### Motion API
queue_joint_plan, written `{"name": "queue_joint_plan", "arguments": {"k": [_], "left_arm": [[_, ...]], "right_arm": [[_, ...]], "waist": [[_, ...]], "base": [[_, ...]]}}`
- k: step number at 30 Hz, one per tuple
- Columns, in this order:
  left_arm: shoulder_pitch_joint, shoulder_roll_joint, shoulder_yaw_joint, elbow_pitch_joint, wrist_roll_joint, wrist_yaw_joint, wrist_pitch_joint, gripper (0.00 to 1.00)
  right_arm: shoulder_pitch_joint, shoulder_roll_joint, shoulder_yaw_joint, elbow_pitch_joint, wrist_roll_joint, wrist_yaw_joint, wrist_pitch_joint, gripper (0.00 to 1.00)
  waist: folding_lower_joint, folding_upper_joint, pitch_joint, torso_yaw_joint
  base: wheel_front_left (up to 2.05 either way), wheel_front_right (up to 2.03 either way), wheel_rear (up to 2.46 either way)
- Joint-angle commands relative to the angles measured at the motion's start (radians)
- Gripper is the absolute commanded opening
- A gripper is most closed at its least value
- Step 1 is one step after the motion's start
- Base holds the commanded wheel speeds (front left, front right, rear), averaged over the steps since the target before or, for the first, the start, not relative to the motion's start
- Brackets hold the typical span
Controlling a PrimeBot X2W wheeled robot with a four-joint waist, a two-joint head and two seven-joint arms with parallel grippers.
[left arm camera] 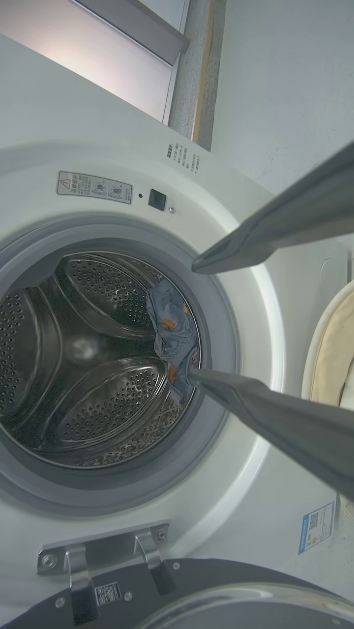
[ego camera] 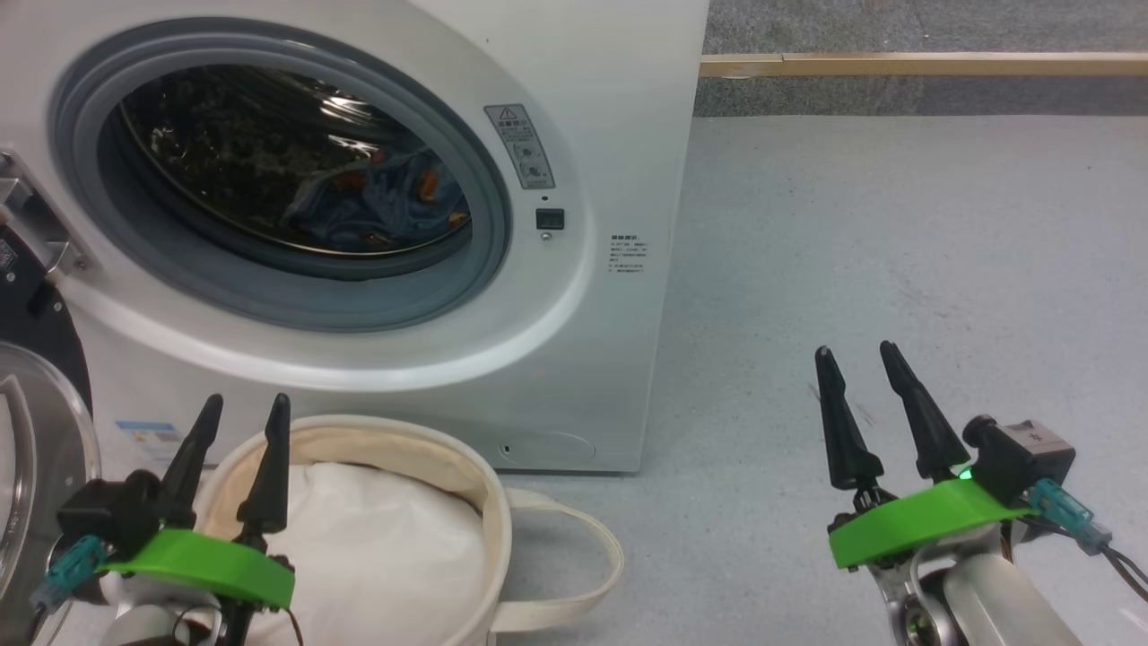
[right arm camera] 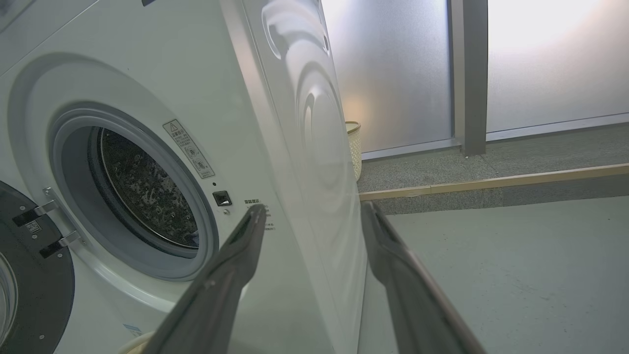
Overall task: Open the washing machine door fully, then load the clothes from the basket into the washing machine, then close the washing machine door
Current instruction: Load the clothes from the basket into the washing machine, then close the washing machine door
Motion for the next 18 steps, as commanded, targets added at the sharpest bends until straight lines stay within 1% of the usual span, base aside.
{"name": "queue_joint_plan", "arguments": {"k": [1, 18], "left_arm": [[-0.036, 0.027, 0.032, -0.037, -0.004, -0.006, -0.012, 1.0], [-0.059, 0.036, 0.032, -0.027, -0.023, -0.006, -0.012, 1.0]], "right_arm": [[-0.022, -0.006, 0.009, -0.025, -0.005, 0.001, -0.005, 1.0], [-0.036, -0.001, 0.002, -0.025, -0.004, 0.001, -0.005, 1.0]], "waist": [[0.0, -0.0001, 0.002, -0.002], [0.0, -0.0001, 0.025, -0.006]], "base": [[0.0, 0.0, 0.0], [-0.01, 0.01, 0.0]]}}
